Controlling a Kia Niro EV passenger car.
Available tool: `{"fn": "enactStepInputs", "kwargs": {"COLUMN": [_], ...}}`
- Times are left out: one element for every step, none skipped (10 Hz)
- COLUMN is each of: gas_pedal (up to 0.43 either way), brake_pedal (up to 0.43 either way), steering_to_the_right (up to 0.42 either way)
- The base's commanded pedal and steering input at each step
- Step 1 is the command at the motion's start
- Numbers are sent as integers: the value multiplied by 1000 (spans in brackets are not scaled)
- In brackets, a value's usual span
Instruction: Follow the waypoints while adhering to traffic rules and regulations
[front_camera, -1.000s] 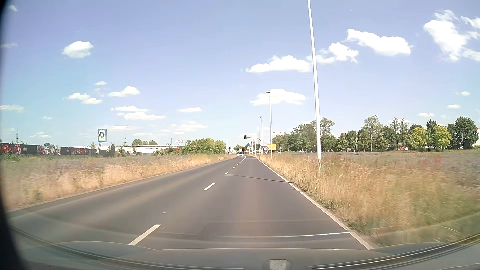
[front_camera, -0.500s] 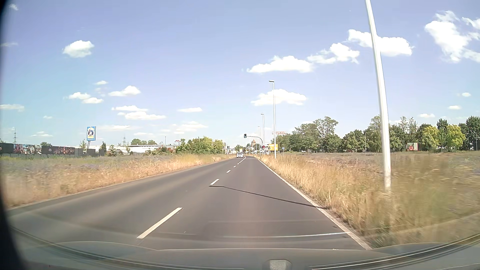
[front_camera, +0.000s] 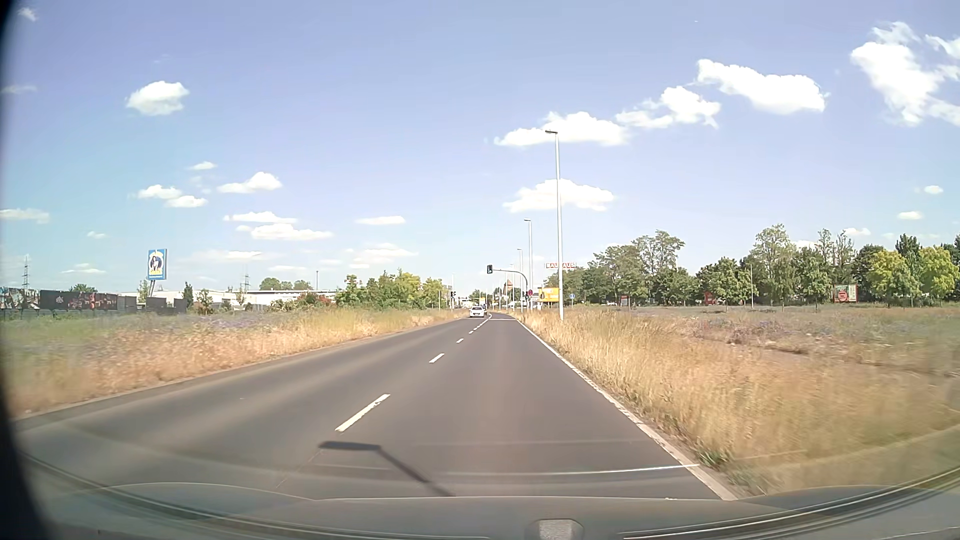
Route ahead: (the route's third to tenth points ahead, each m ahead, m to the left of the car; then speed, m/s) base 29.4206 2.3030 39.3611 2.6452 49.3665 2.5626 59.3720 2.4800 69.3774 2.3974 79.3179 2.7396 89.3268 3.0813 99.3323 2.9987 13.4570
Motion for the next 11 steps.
{"fn": "enactStepInputs", "kwargs": {"gas_pedal": [0, 0, 0, 0, 0, 0, 8, 8, 8, 8, 8], "brake_pedal": [30, 30, 30, 30, 30, 30, 30, 30, 30, 30, 30], "steering_to_the_right": [-3, -4, -5, -5, -5, -5, -5, -5, -4, -3, -3]}}
